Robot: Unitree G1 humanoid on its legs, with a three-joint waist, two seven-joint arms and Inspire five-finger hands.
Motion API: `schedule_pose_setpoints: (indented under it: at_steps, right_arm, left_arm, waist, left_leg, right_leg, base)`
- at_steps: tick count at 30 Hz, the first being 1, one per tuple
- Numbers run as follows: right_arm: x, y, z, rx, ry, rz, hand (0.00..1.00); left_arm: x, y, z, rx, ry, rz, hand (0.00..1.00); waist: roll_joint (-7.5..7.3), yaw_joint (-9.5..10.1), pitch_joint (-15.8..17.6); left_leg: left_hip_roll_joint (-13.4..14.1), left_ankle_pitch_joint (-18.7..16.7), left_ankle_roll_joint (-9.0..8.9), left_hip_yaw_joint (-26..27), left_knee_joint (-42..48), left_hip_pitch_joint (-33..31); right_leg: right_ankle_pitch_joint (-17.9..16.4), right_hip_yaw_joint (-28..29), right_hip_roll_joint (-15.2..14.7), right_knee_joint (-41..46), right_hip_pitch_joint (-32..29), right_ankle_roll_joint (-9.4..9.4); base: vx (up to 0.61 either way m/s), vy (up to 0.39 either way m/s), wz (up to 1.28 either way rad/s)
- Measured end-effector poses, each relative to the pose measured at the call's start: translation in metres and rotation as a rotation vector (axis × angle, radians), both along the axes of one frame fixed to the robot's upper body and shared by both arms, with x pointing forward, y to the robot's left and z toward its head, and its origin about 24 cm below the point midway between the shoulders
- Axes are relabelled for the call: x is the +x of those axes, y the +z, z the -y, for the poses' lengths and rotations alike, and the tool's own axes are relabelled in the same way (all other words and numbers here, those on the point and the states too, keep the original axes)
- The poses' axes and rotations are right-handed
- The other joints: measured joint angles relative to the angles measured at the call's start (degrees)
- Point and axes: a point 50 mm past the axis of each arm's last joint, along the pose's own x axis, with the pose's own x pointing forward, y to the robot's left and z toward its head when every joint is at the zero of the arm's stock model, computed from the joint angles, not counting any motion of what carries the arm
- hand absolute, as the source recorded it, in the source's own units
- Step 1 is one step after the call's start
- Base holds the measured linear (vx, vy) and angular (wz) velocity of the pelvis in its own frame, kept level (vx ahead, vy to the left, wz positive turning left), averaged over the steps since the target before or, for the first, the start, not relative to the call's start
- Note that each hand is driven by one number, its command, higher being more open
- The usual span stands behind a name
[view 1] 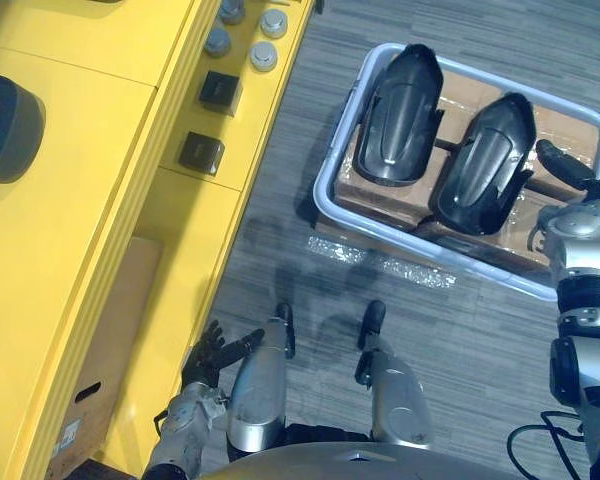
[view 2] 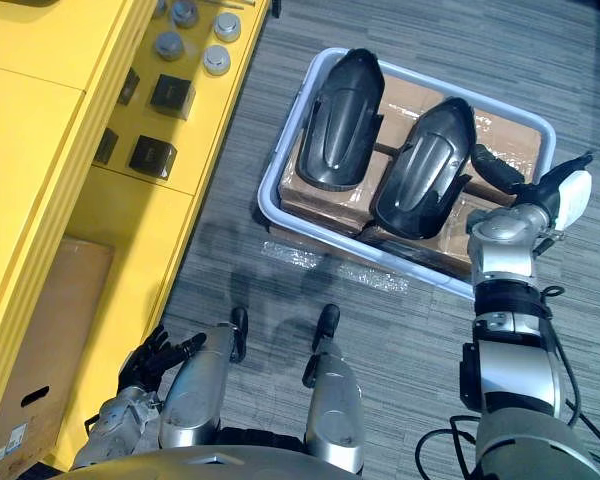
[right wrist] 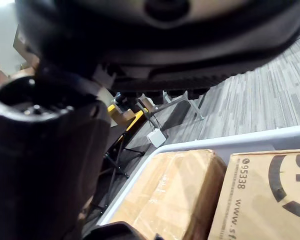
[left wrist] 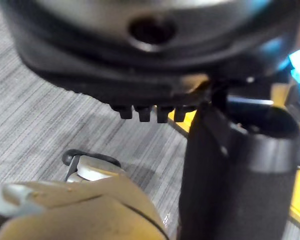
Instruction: Walk over and take three plastic housings, then place them on the shelf
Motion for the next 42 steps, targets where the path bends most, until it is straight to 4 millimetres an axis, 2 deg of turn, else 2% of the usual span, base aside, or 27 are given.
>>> schedule_pose_setpoints:
  at_steps: [3,7,9,12,13,21,28,32,36,42]
  right_arm:
    - [0.004,-0.003,-0.001,0.012,0.010,-0.037,1.00]
    - [0.006,-0.004,0.003,0.042,-0.002,-0.079,1.00]
    - [0.003,0.001,0.012,0.015,-0.006,-0.110,1.00]
    - [0.002,0.011,0.019,0.008,-0.011,-0.124,1.00]
    - [0.001,0.014,0.021,0.004,-0.007,-0.126,0.00]
    - [0.000,0.008,0.024,-0.066,0.012,-0.243,0.00]
    - [-0.004,0.009,0.031,-0.147,0.004,-0.319,0.00]
    - [0.004,-0.006,0.018,-0.141,0.079,-0.362,0.00]
    - [0.010,-0.002,0.011,-0.235,0.096,-0.341,0.00]
    - [0.006,-0.009,0.005,-0.374,0.106,-0.335,0.00]
  left_arm:
    - [0.000,0.000,0.000,-0.005,0.003,0.002,1.00]
    - [0.004,0.001,0.003,-0.010,-0.006,0.008,1.00]
    - [0.006,0.002,0.005,-0.013,-0.016,0.013,1.00]
    - [0.006,0.001,0.007,-0.032,-0.009,0.014,1.00]
    - [0.006,0.001,0.008,-0.035,-0.009,0.013,1.00]
    - [0.007,0.001,0.015,-0.063,-0.016,0.013,1.00]
    - [0.012,0.002,0.016,-0.063,-0.028,0.026,1.00]
    - [0.017,0.005,0.019,-0.064,-0.046,0.041,1.00]
    - [0.020,0.007,0.022,-0.060,-0.069,0.059,1.00]
    - [0.028,0.017,0.026,-0.060,-0.097,0.109,1.00]
  waist:
    - [0.17,-0.05,0.0]
    - [1.31,0.42,0.3]
    - [2.34,1.11,0.5]
    - [3.12,1.47,0.6]
    - [3.39,1.47,0.7]
    - [4.92,2.14,0.8]
    - [4.97,2.37,0.7]
    - [5.00,2.48,0.7]
    - [5.00,2.59,0.7]
    - [4.46,2.33,0.9]
  left_leg:
    - [0.1,0.0,0.00,-0.3,0.6,-1.2]
    - [0.1,0.0,0.00,-0.7,1.1,-2.2]
    - [0.1,0.0,0.05,-1.0,1.7,-3.4]
    - [0.0,0.1,0.21,-1.2,2.2,-4.3]
    - [0.0,0.1,0.21,-1.3,2.4,-4.5]
    - [-0.1,0.6,0.58,-1.7,2.5,-6.1]
    - [-0.4,1.7,0.39,-1.9,1.4,-6.3]
    - [-0.3,2.3,0.05,-2.2,0.8,-6.3]
    - [-0.1,2.3,0.02,-2.5,1.6,-6.4]
    - [0.1,2.3,0.03,-2.4,1.7,-6.4]
  right_leg:
    - [0.0,-0.2,0.1,0.2,-0.9,0.00]
    - [0.0,-0.5,0.1,1.0,-1.9,-0.04]
    - [0.0,-0.7,0.1,1.4,-2.7,-0.04]
    - [0.0,-0.8,-0.1,2.1,-3.7,-0.08]
    - [-0.1,-1.0,-0.1,2.2,-3.7,-0.10]
    - [-0.9,-1.4,-0.9,4.6,-5.9,-0.23]
    - [-0.9,-1.8,-1.2,4.8,-6.5,-0.32]
    - [-1.0,-2.0,-1.0,5.1,-6.8,-0.46]
    - [-1.1,-2.3,-0.9,5.6,-6.6,-0.65]
    - [-1.1,-2.3,-0.8,5.8,-6.6,-0.65]
  base:
    - [-0.02,0.012,0.03]
    - [-0.02,0.011,0.03]
    - [-0.04,0.019,0.04]
    - [-0.04,0.016,0.03]
    - [-0.04,0.015,0.04]
    - [-0.04,0.008,0.04]
    - [-0.01,-0.005,0.03]
    - [-0.01,-0.004,0.00]
    - [-0.05,0.006,0.03]
    - [-0.03,0.015,0.00]
